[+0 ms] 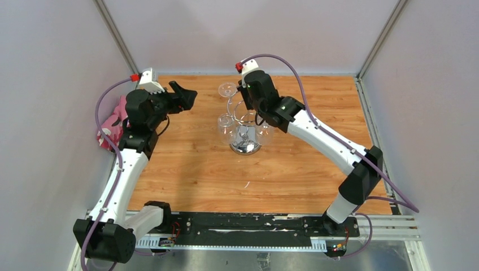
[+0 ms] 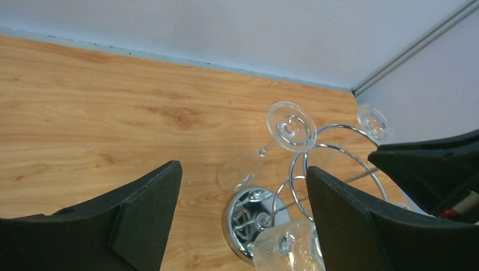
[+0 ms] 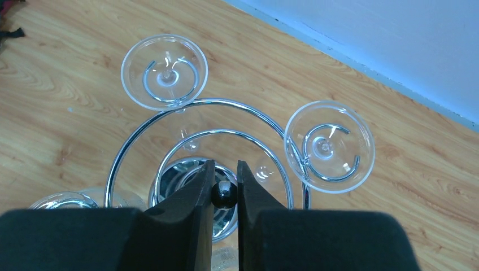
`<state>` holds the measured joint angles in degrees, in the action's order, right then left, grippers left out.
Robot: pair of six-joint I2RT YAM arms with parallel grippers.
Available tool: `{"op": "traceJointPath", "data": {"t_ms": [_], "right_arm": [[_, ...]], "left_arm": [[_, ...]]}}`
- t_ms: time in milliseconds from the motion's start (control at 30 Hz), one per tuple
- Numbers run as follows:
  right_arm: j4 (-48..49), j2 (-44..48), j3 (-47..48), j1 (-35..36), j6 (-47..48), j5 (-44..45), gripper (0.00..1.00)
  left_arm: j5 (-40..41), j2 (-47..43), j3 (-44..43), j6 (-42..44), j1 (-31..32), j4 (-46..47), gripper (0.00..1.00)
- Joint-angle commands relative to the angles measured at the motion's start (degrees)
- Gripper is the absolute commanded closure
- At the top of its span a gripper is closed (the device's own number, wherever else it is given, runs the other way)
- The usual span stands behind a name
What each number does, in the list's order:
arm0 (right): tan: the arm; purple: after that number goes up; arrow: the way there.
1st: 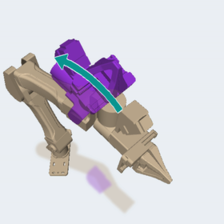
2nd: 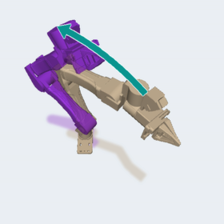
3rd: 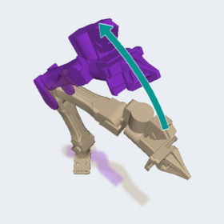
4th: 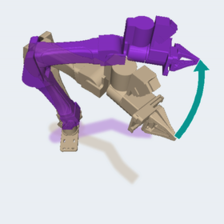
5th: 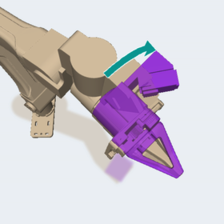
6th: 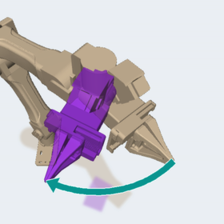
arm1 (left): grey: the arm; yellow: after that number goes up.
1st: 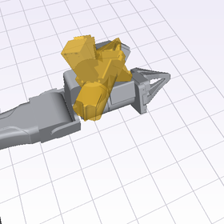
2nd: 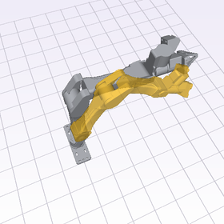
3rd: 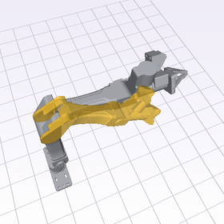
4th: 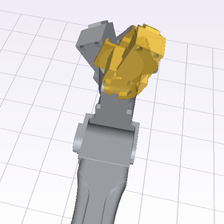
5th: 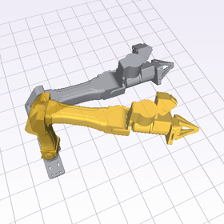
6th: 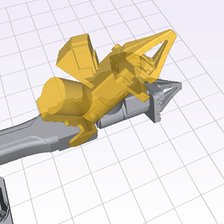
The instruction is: Take the wine glass off the wine glass rack
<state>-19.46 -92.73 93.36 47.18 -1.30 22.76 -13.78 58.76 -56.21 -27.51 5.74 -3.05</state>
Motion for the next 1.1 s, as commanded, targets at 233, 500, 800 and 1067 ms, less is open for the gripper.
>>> {"op": "traceJointPath", "data": {"t_ms": [233, 500, 800, 1067], "right_arm": [[-0.8, -8.1, 10.3, -7.4, 3.9, -4.4, 1.00], [-2.1, -10.3, 12.7, -8.9, 4.2, -5.5, 1.00], [-1.7, -6.8, 11.2, -9.0, 4.2, -4.1, 0.70], [3.5, 5.0, 3.5, -9.0, 4.5, -1.5, 0.37]], "left_arm": [[-1.3, 1.3, 1.1, -0.3, -0.3, 2.8, 0.14], [-1.5, 2.3, 1.3, -0.5, -0.2, 2.8, 0.14], [-4.0, 2.2, 0.8, -1.1, -0.2, 2.8, 0.20], [-5.2, 1.3, -2.8, 0.7, 2.4, 1.2, 0.45]]}}
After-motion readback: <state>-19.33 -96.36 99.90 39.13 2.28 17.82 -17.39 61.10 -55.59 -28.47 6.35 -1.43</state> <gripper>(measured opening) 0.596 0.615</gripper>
